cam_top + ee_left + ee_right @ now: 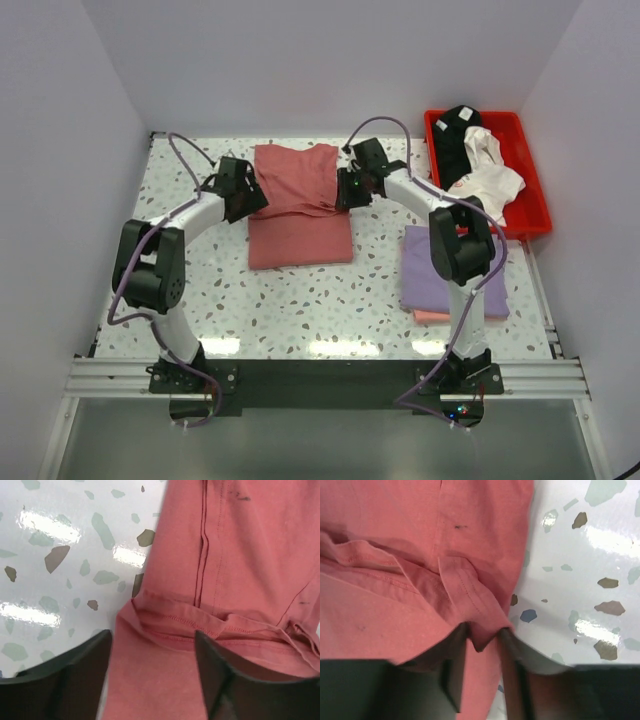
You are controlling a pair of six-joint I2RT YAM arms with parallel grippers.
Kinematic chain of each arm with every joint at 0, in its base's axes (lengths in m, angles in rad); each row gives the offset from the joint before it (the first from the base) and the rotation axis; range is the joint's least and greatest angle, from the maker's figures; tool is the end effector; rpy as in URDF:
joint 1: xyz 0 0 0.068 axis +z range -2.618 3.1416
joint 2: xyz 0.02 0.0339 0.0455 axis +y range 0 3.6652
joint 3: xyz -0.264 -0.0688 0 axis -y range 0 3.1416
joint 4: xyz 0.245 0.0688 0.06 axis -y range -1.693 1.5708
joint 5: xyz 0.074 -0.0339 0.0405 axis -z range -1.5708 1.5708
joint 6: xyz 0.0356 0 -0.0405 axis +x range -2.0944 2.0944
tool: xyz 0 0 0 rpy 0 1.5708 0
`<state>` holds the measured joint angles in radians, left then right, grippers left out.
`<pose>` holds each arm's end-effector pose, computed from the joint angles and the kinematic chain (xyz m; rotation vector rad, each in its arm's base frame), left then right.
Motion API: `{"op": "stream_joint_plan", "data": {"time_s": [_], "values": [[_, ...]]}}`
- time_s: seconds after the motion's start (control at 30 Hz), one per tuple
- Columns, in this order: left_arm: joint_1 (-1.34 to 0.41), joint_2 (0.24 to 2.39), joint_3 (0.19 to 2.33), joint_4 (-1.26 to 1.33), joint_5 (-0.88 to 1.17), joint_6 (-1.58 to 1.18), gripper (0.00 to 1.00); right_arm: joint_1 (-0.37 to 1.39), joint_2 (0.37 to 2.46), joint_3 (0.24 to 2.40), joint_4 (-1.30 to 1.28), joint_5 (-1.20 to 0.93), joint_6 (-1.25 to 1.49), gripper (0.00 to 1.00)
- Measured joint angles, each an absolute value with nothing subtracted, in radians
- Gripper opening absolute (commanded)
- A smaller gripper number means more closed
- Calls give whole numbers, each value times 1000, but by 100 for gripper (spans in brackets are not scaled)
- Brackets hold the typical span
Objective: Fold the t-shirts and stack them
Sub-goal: Fold the tshirt
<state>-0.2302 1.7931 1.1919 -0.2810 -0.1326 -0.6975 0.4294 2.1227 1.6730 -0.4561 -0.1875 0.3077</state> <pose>0.3746 -0.0830 0.1975 -0.6259 2.3773 -0.2483 0.4267 0.2027 0.2001 -0.2363 2.5248 0.5376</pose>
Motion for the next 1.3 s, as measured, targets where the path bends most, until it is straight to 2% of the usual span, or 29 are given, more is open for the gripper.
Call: {"op": "stream_joint_plan", "data": {"time_s": [0.07,0.13,0.17,0.23,0.4,0.67,0.9,1.13,1.3], "values": [[-225,1797,1195,-284,-130,-697,90,423,2138,1691,-461,-202,305,51],[-223,1796,1201,-285,-124,-690,99,418,2139,1702,-464,-221,296,62],[-223,1794,1204,-285,-120,-688,100,417,2137,1706,-463,-234,290,67],[-224,1778,1203,-286,-110,-687,100,414,2128,1704,-460,-261,282,99],[-224,1637,1115,-259,-81,-689,100,417,2028,1590,-440,-317,270,99],[-224,1290,791,-262,-36,-736,100,521,1866,1434,-407,-334,268,99],[-224,1104,627,-350,-27,-775,100,652,2003,1509,-352,-340,268,99],[-224,1019,608,-401,-33,-781,100,660,2149,1568,-258,-274,273,99],[-224,1017,602,-408,-33,-785,100,659,2177,1596,-168,-163,282,99]]}}
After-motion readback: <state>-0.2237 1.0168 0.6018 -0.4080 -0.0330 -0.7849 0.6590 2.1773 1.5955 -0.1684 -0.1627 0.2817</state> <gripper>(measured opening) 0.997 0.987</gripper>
